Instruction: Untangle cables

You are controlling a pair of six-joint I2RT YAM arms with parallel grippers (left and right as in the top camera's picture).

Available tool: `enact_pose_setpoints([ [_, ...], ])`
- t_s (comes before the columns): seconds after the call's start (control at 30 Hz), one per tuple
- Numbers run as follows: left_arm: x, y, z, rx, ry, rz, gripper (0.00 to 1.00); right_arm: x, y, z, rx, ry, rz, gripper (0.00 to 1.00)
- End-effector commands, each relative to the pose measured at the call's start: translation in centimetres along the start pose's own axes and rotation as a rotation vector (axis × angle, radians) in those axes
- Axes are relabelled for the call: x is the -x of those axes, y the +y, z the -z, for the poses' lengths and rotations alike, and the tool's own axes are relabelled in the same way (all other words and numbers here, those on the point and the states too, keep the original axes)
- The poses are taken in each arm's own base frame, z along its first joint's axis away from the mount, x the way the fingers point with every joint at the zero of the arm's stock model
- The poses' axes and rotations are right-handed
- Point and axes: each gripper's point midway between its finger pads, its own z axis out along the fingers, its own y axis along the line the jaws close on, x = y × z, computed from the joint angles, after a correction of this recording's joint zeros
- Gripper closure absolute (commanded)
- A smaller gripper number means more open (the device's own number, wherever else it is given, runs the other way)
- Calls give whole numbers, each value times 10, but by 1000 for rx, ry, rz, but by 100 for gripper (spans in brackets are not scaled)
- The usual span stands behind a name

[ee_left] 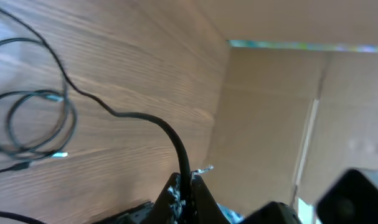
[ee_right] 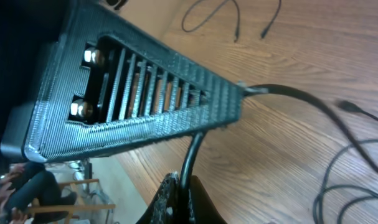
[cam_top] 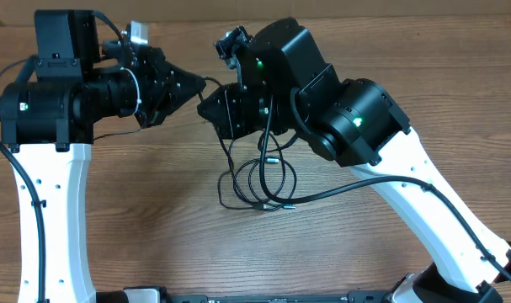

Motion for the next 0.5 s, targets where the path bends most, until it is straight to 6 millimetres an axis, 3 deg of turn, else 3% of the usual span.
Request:
enact_pose_setpoints([
  [0.0, 23, 25, 7, 152, -142, -58, 96, 4, -11, 5, -70, -27, -7, 88],
  [0.03, 27, 33, 10, 195, -170, -53, 96, 3, -15, 5, -90, -24, -11, 81],
  [0.13, 33, 52, 15, 296, -222, -39, 96, -2, -23, 6, -130, -10, -21, 79],
  [0.3, 35, 52, 16, 310, -208, -162, 96, -7, -28, 7, -152, 10, -30, 25],
  [0.37, 35, 53, 17, 323, -195, -247, 96, -10, -29, 7, -158, 19, -33, 13],
  [0.47, 39, 60, 24, 344, -193, -303, 96, -14, -33, 8, -178, 33, -40, 5],
])
